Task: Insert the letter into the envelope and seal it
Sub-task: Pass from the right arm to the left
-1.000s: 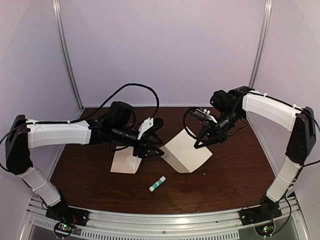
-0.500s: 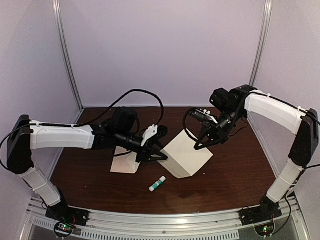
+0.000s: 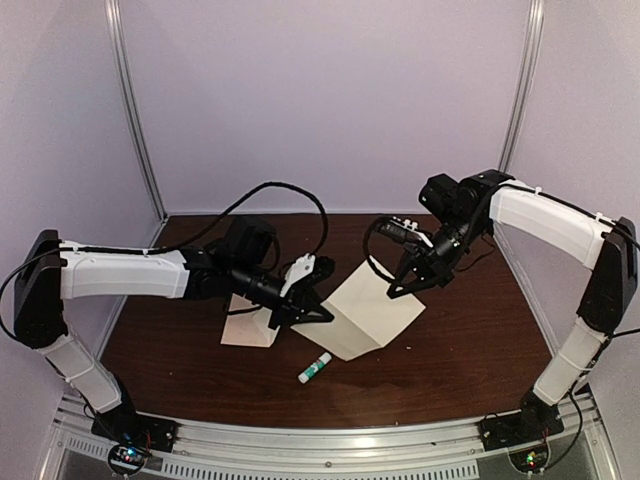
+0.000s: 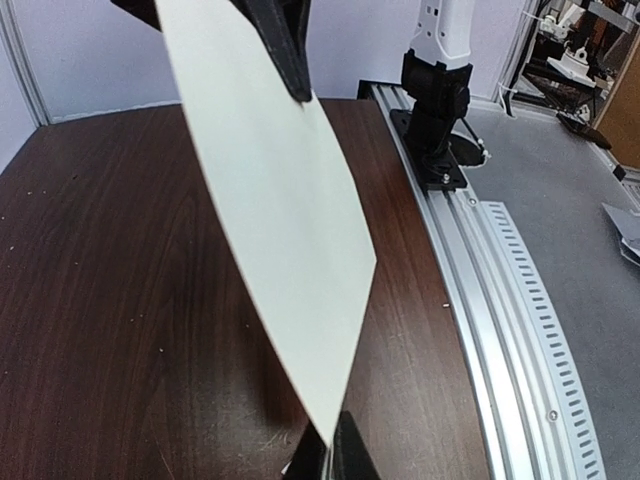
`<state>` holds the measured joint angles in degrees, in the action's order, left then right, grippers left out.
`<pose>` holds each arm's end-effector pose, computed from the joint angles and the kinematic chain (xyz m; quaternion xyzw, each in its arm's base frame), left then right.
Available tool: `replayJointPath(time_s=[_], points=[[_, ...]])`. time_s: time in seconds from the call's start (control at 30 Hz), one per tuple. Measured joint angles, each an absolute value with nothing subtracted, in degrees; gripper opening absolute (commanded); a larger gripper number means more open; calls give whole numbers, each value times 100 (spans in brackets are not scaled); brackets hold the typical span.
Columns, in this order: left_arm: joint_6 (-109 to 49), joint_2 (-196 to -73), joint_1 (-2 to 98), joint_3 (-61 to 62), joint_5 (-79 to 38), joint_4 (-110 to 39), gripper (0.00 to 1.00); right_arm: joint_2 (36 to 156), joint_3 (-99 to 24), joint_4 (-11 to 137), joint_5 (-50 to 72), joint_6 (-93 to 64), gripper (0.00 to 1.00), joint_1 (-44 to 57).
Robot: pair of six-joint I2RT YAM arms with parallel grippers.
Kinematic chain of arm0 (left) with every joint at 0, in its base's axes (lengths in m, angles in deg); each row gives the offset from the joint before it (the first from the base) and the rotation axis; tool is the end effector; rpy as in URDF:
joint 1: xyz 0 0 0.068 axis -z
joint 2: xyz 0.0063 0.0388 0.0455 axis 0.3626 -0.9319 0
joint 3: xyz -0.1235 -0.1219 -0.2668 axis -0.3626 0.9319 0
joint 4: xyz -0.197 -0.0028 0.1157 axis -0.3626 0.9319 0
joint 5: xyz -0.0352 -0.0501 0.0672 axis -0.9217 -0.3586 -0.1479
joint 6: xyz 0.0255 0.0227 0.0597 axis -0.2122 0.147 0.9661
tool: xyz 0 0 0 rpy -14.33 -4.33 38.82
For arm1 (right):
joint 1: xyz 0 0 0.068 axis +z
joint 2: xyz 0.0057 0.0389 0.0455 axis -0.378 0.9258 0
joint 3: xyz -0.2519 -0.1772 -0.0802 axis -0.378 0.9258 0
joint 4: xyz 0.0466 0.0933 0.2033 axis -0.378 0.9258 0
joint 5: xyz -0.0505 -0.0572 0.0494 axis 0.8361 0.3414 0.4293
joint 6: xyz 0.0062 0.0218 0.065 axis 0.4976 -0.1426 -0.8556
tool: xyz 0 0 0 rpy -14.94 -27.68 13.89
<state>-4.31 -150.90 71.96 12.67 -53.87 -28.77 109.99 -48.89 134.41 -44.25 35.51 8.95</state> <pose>0.1820 -0.2806 0.2969 0.5796 0.6210 -0.4341 0.2999 0.2142 0.1873 0.3548 -0.5500 0.6494 0.5092 0.1283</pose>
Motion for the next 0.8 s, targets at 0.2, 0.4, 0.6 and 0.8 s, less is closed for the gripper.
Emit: replayJointPath(time_s=[0.2,0.4,0.6,0.8], points=[[-436,-15088,7196,1267,-5474,-2886,0,10986,-4887,13070,-4012,3108,34,886],[-705,-15088,7194,1267,-5415,-3050,0,10820,-5221,12351,-2552,2279,48,661],[-1157,-15086,7194,1249,-4998,-3443,0,9900,-5027,11651,-2108,2059,57,528],[-1404,-15086,7194,1175,-4764,-3618,0,9675,-4677,11520,-2158,2157,57,1146]])
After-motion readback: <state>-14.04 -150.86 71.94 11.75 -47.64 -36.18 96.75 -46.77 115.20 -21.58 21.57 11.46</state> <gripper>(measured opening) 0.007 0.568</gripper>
